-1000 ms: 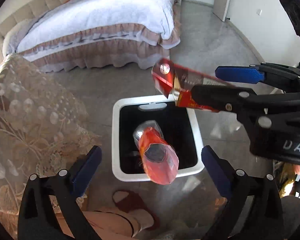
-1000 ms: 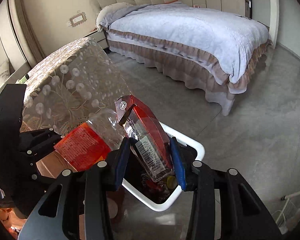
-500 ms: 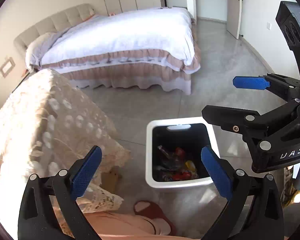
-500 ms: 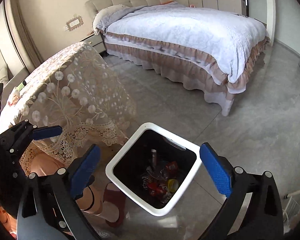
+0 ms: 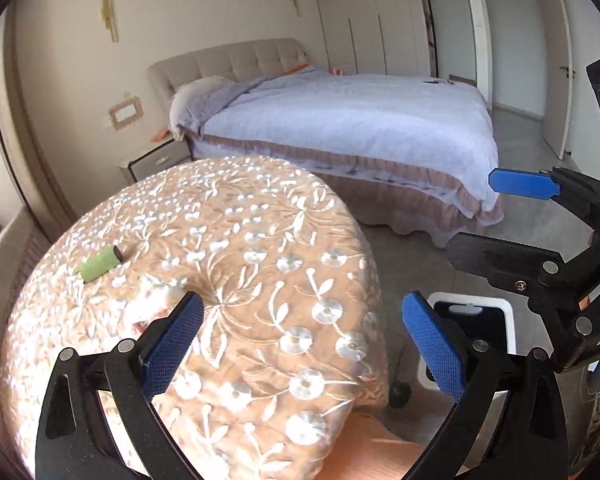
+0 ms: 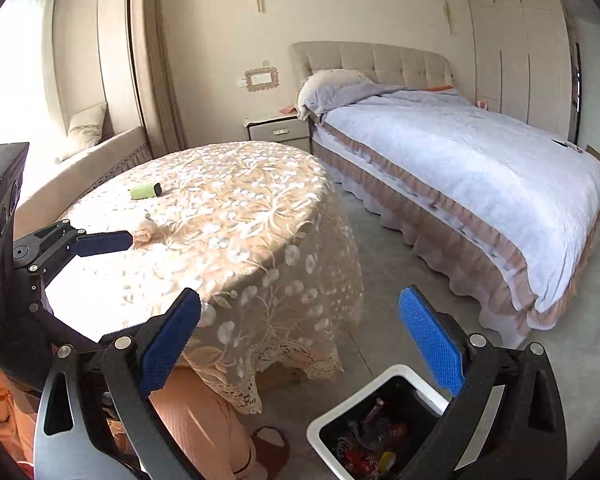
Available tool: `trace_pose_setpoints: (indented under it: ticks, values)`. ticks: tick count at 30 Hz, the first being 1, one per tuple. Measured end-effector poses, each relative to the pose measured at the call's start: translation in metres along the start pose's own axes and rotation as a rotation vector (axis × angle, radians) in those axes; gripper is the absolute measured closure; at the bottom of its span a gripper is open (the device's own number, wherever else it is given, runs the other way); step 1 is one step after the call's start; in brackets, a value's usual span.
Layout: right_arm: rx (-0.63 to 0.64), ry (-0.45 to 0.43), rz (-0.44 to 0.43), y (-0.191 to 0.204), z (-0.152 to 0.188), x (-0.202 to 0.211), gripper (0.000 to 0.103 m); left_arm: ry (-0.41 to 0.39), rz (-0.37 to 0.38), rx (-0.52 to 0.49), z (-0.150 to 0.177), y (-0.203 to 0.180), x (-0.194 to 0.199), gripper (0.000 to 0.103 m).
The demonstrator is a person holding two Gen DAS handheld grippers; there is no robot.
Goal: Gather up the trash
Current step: 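Return both open tools to the table toward the lighter and white wrapper, then grasp the green lighter with the left tool while the right tool grasps the white plastic wrapper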
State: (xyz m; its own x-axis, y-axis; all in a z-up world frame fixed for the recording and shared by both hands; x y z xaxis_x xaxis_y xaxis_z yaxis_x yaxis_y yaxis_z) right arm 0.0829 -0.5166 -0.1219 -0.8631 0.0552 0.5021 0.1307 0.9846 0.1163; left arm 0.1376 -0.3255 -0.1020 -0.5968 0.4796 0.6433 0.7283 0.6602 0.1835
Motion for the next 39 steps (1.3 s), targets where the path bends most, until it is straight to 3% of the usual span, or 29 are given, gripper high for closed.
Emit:
trace_pose_setpoints:
  ticks: [9, 19, 28, 34, 39]
  values:
    - [0.139, -0.03, -0.109, 0.085, -0.045, -0.028, 0.004, -0.02, -0.102, 0.098, 0.016, 0.089, 0.018, 0.005]
    - [0.226, 0.008, -0.187, 0.155, -0.06, -0.068, 0.004, 0.005, -0.165, 0.201, 0.034, 0.178, 0.012, 0.005]
    - [0.275, 0.056, -0.226, 0.196, -0.064, -0.109, 0.004, -0.001, -0.175, 0.108, 0.029, 0.227, -0.011, 0.005]
    - [0.304, 0.111, -0.218, 0.216, -0.067, -0.143, 0.004, -0.015, -0.083, 0.054, 0.016, 0.26, -0.043, 0.005]
    - [0.3, 0.146, -0.23, 0.221, -0.072, -0.162, 0.004, 0.013, -0.051, -0.012, 0.01, 0.283, -0.08, 0.005]
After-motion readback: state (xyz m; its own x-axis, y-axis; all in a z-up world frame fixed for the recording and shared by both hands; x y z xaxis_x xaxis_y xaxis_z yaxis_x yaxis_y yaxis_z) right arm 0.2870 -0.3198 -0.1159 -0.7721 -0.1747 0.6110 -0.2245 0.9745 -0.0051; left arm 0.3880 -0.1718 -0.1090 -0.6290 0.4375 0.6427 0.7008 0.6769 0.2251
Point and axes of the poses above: each gripper's, at about its wrist camera, not at the fingertips, and x roughly against the way its jaws point, y to its left, z to its underside, the point moved 5 cm from there along -x, roughly the way its jaws point, and after that the axes turned 3 degrees about y, right-handed, at the moved point
